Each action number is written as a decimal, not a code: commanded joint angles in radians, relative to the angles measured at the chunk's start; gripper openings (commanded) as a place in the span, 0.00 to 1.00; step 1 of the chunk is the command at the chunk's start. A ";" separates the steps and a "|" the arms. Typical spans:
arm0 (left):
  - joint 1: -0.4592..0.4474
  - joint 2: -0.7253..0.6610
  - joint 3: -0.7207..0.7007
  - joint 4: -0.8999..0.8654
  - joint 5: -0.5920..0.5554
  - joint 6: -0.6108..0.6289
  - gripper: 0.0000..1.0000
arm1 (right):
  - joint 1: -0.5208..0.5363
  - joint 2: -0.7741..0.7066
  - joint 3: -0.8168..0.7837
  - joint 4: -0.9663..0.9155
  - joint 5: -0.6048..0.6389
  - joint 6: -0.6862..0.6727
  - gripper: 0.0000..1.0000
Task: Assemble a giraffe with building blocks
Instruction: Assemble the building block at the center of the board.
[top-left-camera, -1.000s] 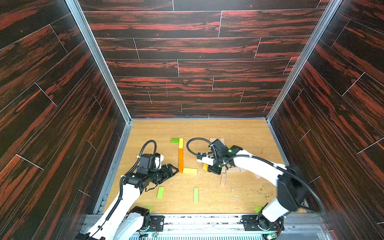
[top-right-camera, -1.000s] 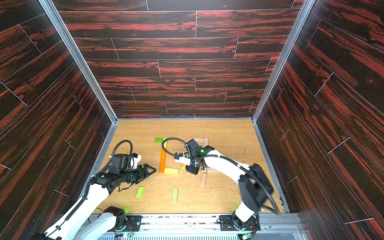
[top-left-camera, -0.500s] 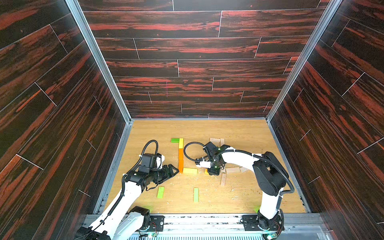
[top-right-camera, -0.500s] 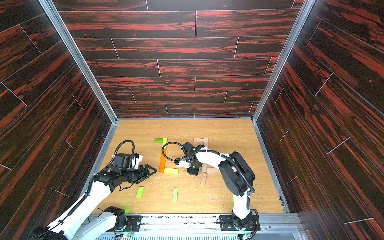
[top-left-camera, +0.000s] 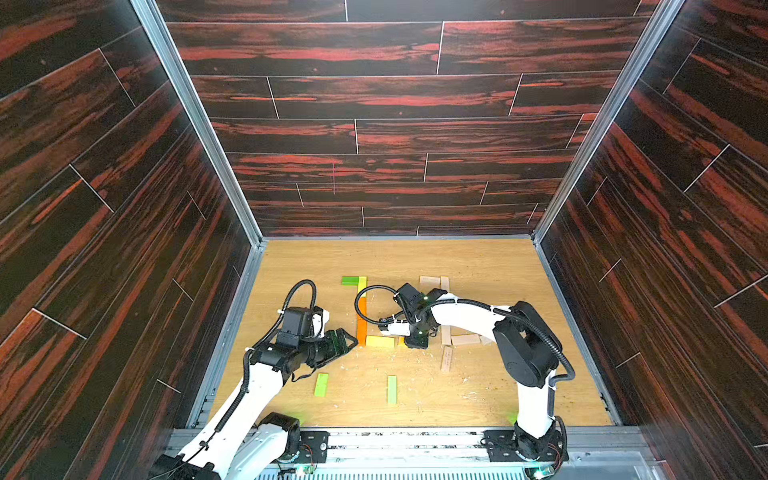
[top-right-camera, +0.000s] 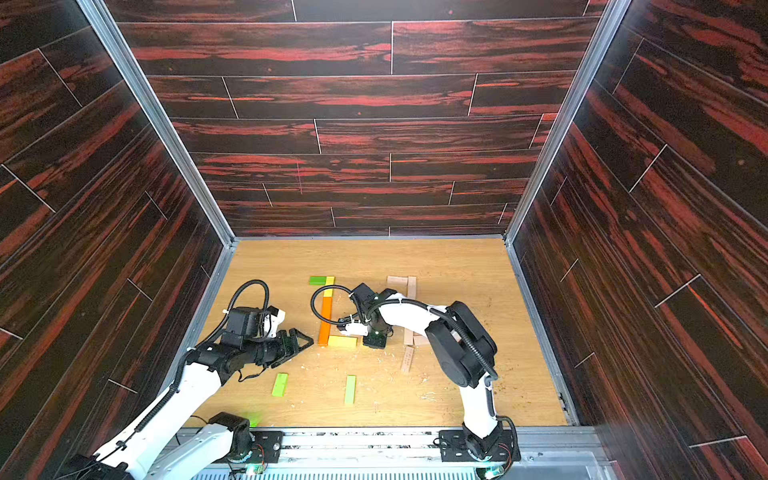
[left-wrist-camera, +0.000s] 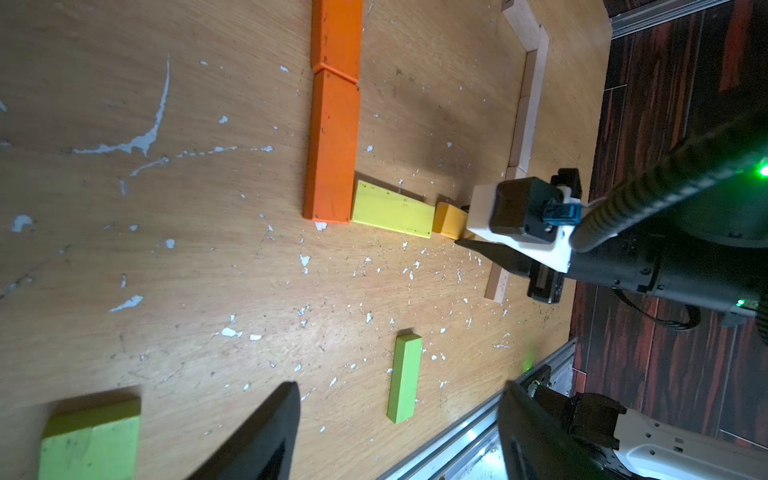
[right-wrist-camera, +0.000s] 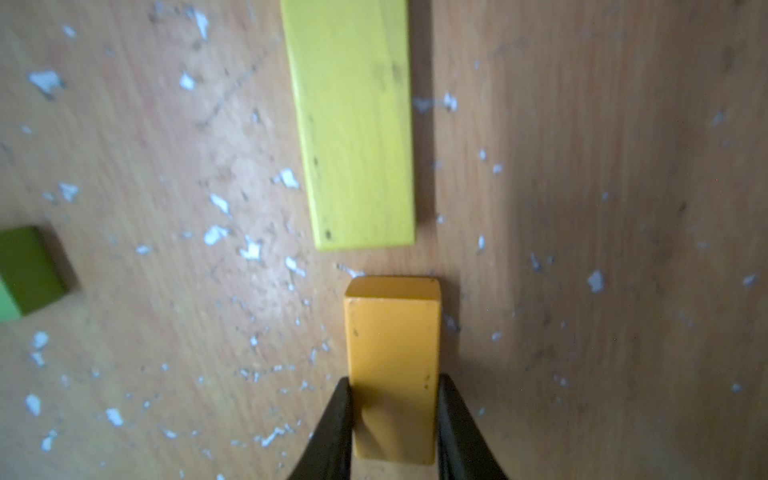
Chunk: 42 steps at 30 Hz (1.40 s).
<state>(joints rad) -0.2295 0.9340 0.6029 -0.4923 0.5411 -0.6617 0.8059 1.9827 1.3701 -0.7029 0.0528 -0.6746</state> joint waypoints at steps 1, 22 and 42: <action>-0.002 -0.015 0.008 0.003 -0.004 0.019 0.78 | 0.012 0.057 0.013 -0.022 -0.030 -0.026 0.23; -0.003 -0.019 0.008 -0.003 -0.010 0.022 0.78 | 0.039 0.077 0.008 -0.003 -0.030 -0.031 0.26; -0.004 -0.018 0.008 -0.004 -0.012 0.025 0.78 | 0.040 0.063 0.012 0.007 -0.015 -0.024 0.52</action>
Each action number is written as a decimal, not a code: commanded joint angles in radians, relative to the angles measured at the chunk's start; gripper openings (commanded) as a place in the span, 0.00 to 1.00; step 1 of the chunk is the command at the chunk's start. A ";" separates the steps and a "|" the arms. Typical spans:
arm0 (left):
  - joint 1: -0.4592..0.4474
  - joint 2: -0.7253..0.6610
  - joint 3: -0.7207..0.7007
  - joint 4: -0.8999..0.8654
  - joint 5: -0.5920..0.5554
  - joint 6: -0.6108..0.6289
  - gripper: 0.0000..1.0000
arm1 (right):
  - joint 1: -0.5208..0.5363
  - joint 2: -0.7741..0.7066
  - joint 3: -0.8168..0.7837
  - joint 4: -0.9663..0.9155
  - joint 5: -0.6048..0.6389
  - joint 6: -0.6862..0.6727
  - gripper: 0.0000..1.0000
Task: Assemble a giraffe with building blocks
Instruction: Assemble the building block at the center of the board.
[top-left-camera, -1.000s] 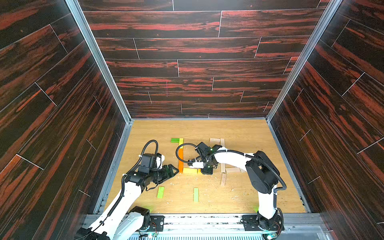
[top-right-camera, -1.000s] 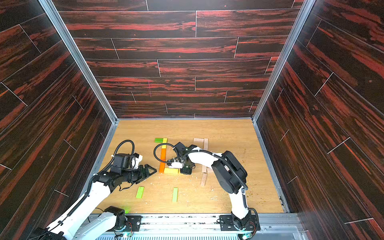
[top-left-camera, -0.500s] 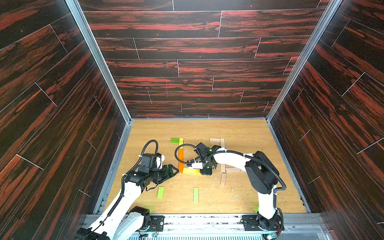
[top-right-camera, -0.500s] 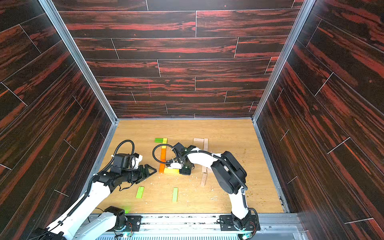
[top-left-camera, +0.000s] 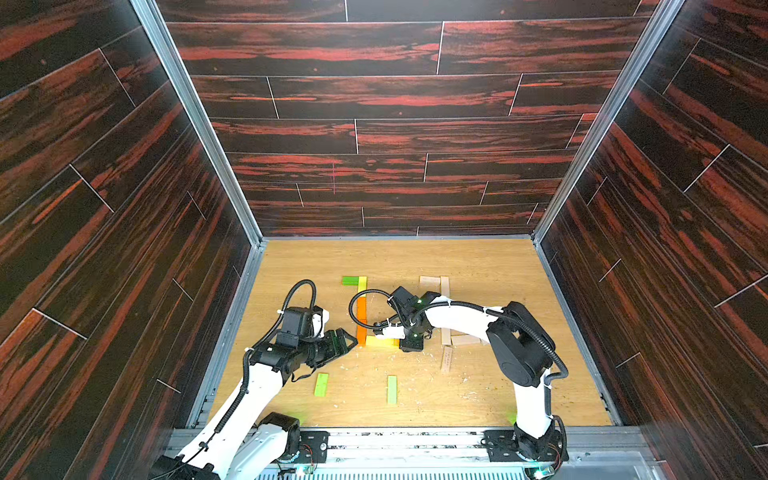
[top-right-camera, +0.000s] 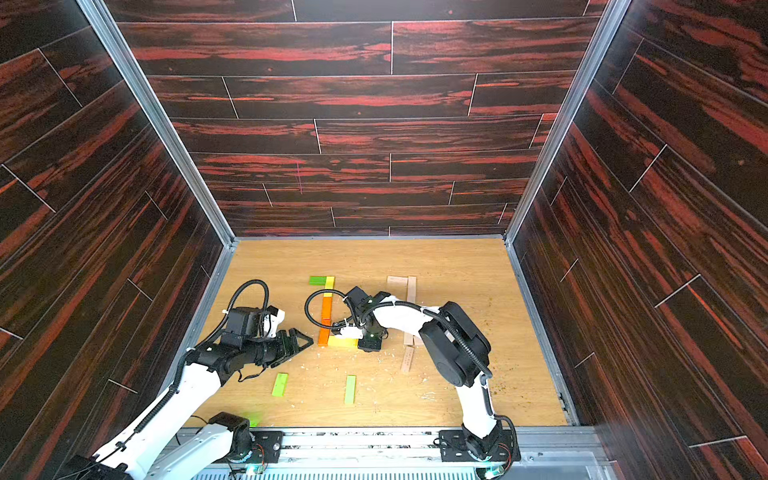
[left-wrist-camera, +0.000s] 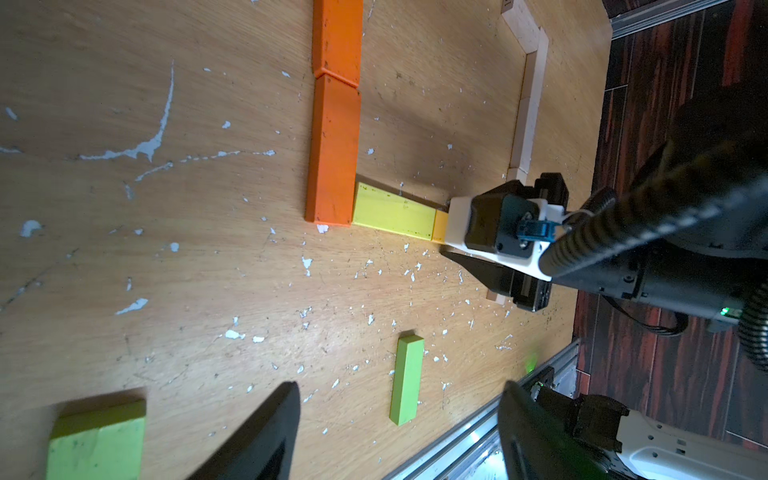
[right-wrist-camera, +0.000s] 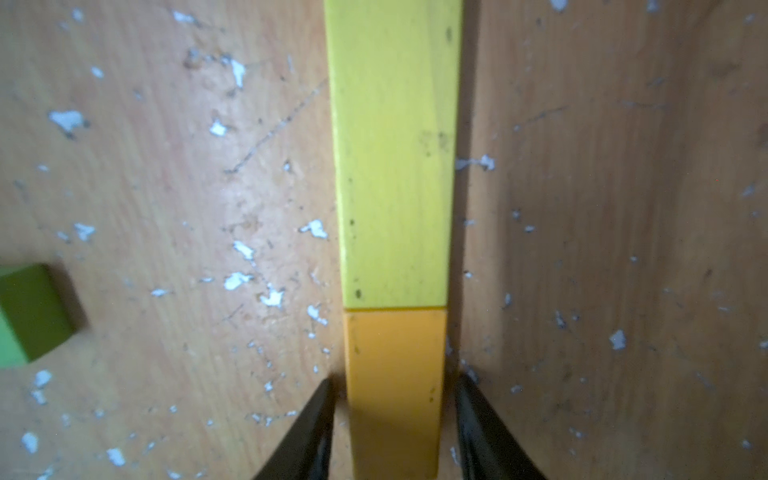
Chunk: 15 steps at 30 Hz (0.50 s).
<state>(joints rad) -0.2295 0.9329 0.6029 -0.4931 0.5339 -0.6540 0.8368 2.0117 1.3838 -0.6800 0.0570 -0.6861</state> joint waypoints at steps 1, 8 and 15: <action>-0.003 -0.018 0.008 -0.003 -0.006 0.017 0.78 | 0.008 0.027 0.000 -0.013 -0.019 -0.012 0.54; -0.003 -0.021 0.014 -0.021 -0.026 0.019 0.78 | 0.008 -0.052 0.007 0.001 -0.059 0.007 0.65; -0.003 -0.051 0.042 -0.121 -0.130 0.019 0.81 | -0.001 -0.244 -0.041 0.072 -0.118 0.058 0.69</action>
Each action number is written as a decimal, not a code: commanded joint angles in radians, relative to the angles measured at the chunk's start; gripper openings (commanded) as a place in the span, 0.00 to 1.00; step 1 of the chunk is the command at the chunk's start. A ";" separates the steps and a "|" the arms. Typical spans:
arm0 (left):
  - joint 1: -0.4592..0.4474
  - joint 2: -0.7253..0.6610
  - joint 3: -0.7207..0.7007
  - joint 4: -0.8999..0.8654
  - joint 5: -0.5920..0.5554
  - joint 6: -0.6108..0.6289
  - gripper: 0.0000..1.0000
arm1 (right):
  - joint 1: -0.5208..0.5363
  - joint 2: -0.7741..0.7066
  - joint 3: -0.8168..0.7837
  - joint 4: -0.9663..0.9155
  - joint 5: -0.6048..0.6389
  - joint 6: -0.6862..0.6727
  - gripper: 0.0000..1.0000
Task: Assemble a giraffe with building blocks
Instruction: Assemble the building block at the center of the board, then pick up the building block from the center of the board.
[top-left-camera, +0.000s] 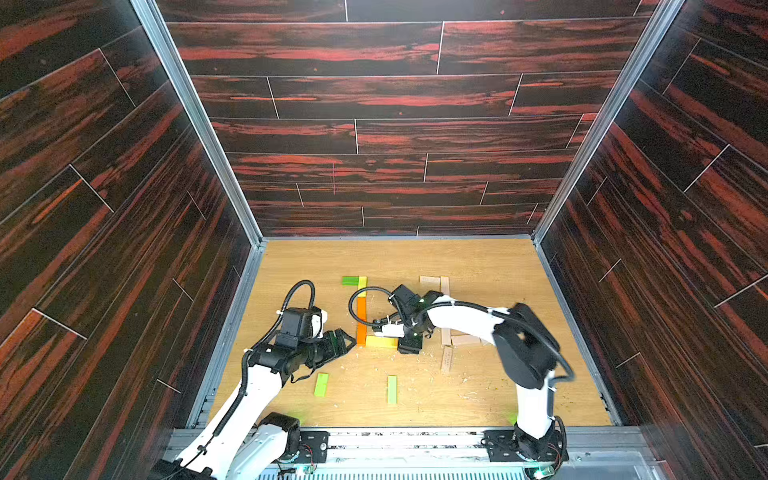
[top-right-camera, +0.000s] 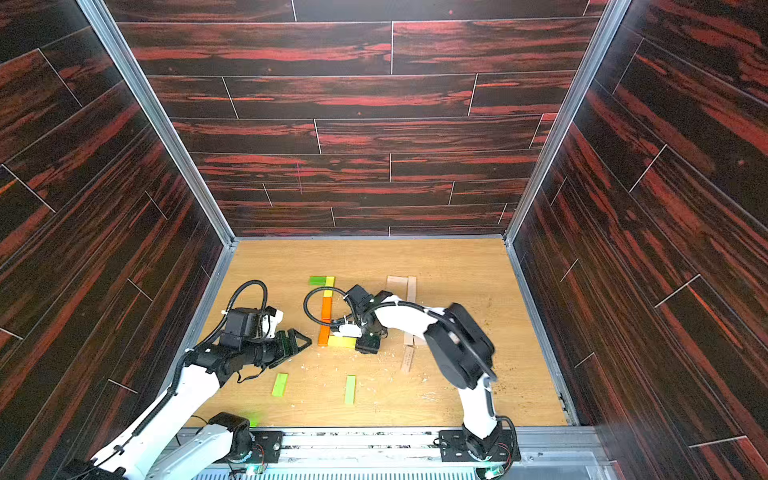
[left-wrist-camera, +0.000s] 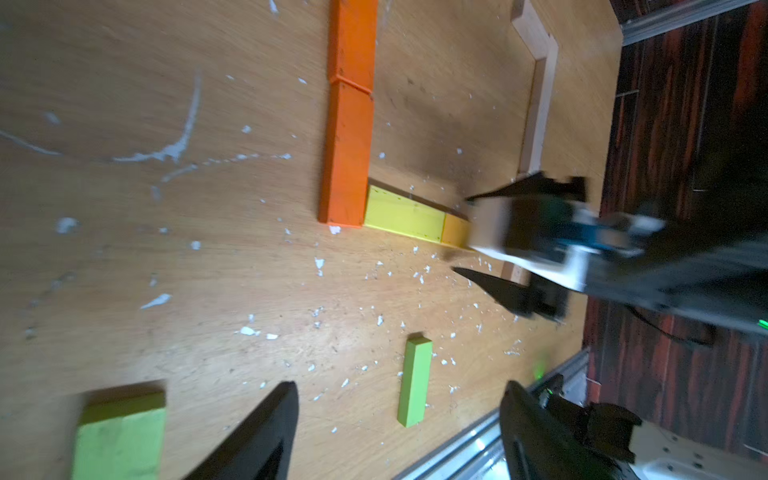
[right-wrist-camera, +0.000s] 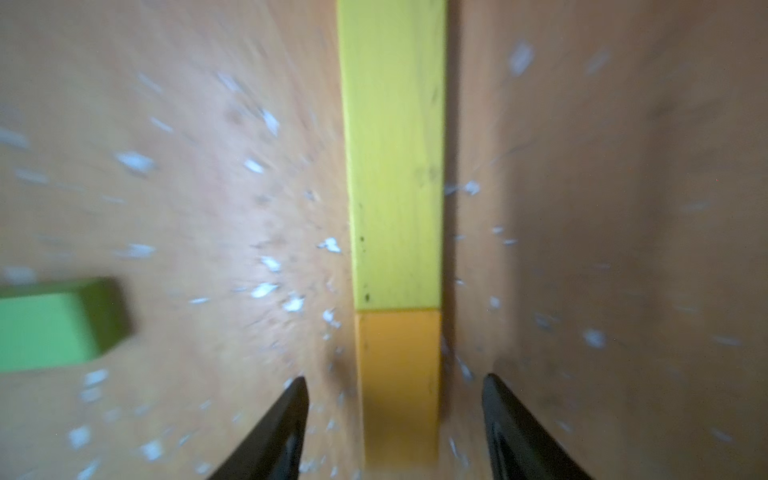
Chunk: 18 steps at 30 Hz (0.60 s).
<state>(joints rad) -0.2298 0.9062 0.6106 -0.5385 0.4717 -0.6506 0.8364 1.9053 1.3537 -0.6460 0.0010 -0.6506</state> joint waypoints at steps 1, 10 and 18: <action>-0.002 -0.027 0.039 -0.092 -0.098 0.012 0.81 | -0.003 -0.174 -0.019 0.053 -0.067 0.034 0.70; -0.060 0.081 0.090 -0.328 -0.491 -0.125 0.82 | -0.010 -0.441 -0.160 0.244 -0.076 0.152 0.70; -0.148 0.128 -0.018 -0.305 -0.606 -0.276 0.80 | -0.011 -0.539 -0.286 0.357 -0.061 0.199 0.70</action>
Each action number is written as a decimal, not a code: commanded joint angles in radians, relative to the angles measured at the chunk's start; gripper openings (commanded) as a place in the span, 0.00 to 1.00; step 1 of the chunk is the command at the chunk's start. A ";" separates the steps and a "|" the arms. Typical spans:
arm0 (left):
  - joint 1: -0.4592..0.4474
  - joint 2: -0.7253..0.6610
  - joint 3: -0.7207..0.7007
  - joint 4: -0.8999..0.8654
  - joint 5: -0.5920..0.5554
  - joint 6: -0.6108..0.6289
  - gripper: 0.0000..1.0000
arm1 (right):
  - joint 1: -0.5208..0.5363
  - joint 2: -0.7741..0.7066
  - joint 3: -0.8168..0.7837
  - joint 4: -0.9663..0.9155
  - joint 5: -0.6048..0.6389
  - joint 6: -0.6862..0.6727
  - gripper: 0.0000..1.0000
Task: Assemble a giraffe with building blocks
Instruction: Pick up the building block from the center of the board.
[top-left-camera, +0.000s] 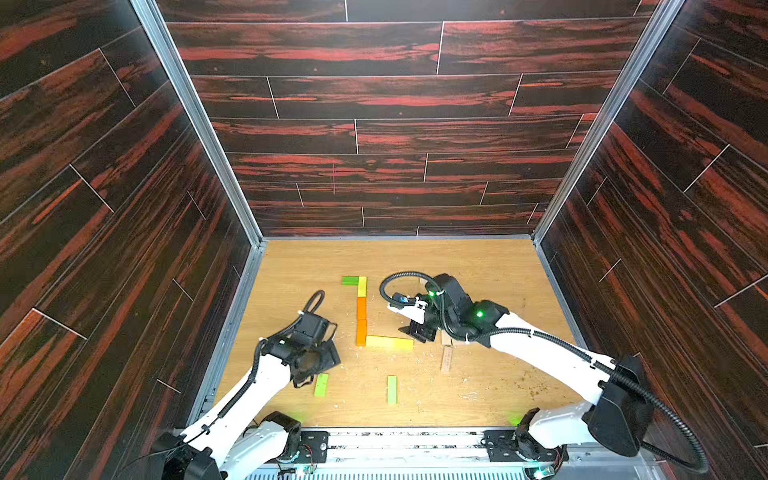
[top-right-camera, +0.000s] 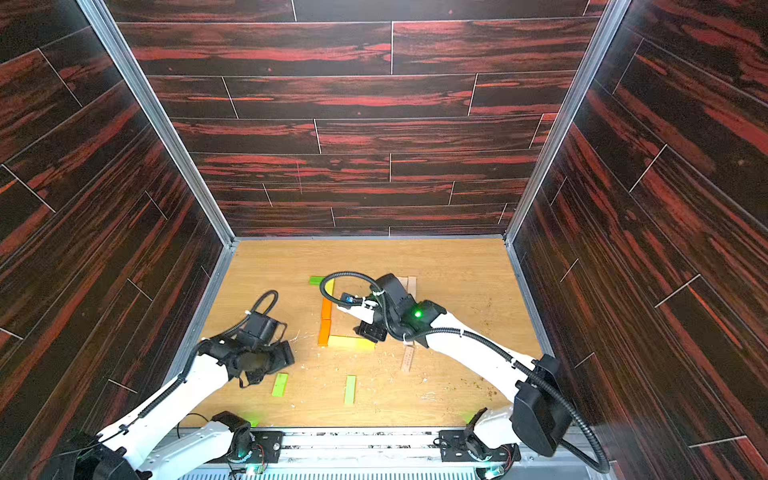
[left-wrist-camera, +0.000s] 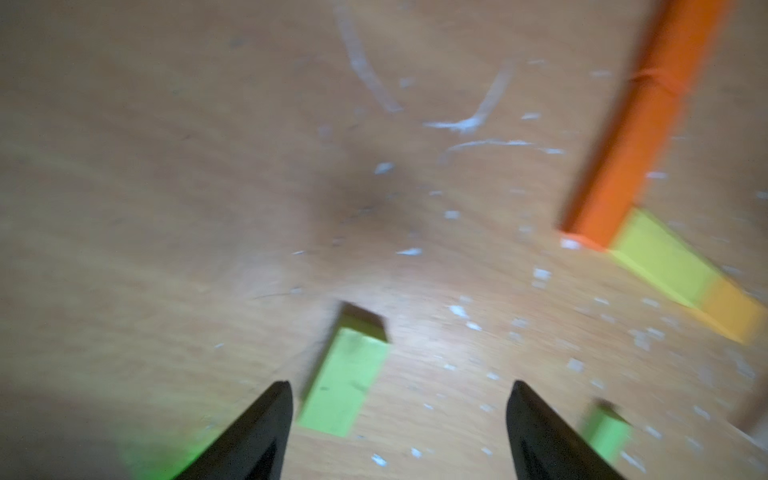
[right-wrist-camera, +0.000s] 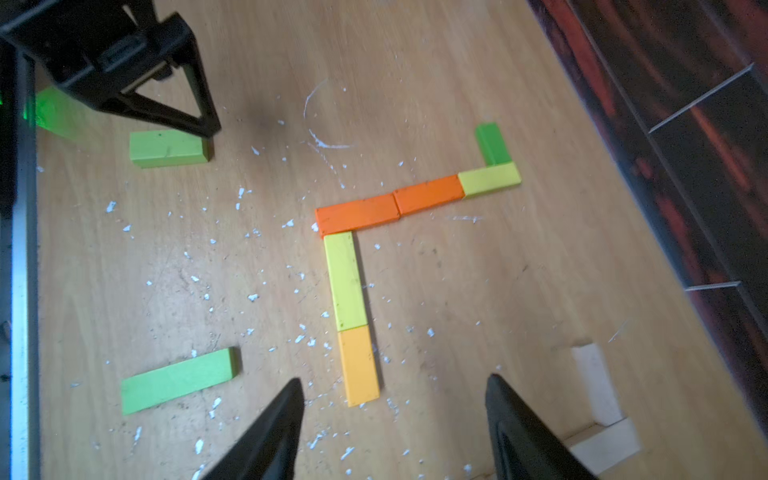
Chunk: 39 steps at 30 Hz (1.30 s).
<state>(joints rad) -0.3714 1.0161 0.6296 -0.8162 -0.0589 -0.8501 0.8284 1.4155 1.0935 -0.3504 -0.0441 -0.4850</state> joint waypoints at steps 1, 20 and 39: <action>-0.013 0.026 -0.047 -0.018 -0.075 -0.084 0.78 | -0.003 -0.057 -0.037 0.070 -0.015 0.040 0.70; -0.095 0.087 -0.185 0.122 -0.001 -0.125 0.45 | -0.003 -0.089 -0.086 0.141 0.000 0.108 0.67; -0.292 0.439 0.159 0.062 0.122 0.269 0.24 | -0.002 -0.088 -0.078 0.133 0.024 0.118 0.67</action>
<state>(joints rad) -0.6605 1.4082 0.7288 -0.6827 0.0357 -0.7090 0.8284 1.3388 1.0065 -0.2192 -0.0216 -0.3740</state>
